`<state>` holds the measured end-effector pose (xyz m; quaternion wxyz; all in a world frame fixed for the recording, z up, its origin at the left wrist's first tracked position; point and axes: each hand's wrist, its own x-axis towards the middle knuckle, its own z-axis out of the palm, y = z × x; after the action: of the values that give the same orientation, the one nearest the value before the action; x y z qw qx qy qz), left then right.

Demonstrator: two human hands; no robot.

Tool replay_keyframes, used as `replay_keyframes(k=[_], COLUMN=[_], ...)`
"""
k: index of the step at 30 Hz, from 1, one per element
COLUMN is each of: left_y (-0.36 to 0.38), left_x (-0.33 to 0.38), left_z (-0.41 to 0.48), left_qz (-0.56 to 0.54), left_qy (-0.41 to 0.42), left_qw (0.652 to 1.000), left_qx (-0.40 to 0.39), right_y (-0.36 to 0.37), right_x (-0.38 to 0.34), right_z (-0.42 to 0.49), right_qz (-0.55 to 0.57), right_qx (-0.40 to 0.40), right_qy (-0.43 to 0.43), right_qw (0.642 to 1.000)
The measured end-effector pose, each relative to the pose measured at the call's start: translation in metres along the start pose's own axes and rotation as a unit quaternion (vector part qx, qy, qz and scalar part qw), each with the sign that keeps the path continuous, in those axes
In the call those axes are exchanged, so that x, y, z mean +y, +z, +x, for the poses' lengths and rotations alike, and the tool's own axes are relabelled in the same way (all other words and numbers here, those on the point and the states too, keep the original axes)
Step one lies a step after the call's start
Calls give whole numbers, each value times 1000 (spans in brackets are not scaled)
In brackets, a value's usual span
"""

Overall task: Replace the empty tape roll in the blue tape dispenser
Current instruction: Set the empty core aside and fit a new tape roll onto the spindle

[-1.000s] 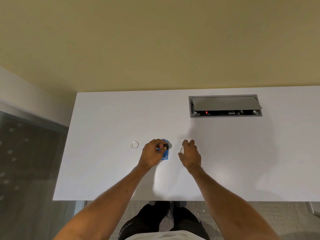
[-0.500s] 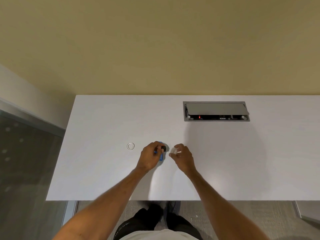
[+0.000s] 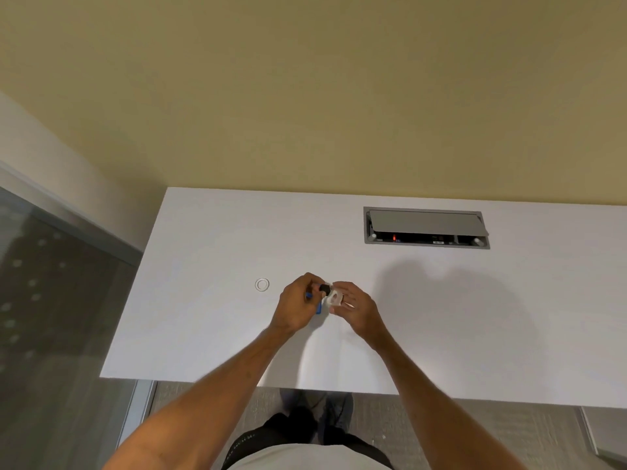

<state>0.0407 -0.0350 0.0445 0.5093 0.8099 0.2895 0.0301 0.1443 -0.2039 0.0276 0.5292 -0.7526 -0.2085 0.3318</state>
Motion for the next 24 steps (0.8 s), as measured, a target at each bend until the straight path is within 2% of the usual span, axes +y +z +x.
replay_keyframes(k=[5,24], left_y=[1,2], left_x=[1,10], left_z=[0,4], left_qz=[23,98], left_qy=[17,51], left_qw=[1000,994], left_qx=[-7,-25], right_y=[1,-7], right_x=[-12,-29], right_z=[-6,-1], right_qz=[58,25], right_qx=[-22,-17], right_qy=[16,31], right_qw=[998,999])
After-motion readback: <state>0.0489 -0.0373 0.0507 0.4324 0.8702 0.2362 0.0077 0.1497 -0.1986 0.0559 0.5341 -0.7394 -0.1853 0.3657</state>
